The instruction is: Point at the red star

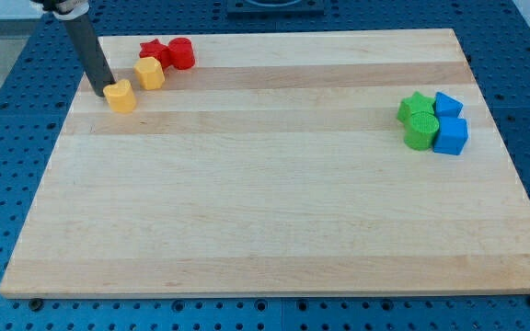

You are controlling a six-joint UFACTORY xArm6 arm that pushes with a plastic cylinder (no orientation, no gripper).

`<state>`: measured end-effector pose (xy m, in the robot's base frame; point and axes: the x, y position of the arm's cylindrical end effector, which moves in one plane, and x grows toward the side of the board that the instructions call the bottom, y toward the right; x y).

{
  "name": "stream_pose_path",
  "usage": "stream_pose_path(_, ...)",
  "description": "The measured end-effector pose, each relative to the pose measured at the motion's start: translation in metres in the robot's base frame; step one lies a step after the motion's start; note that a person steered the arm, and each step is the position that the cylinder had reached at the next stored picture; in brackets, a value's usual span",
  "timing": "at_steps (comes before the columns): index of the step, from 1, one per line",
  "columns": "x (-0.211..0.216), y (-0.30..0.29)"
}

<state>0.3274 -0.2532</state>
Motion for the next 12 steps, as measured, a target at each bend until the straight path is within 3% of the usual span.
stream_pose_path(1,0.026,0.022)
stream_pose_path(4,0.047,0.062)
stream_pose_path(6,0.019,0.03)
stream_pose_path(8,-0.049,-0.049)
stream_pose_path(10,-0.088,-0.042)
stream_pose_path(11,-0.103,0.008)
stream_pose_path(12,-0.068,0.016)
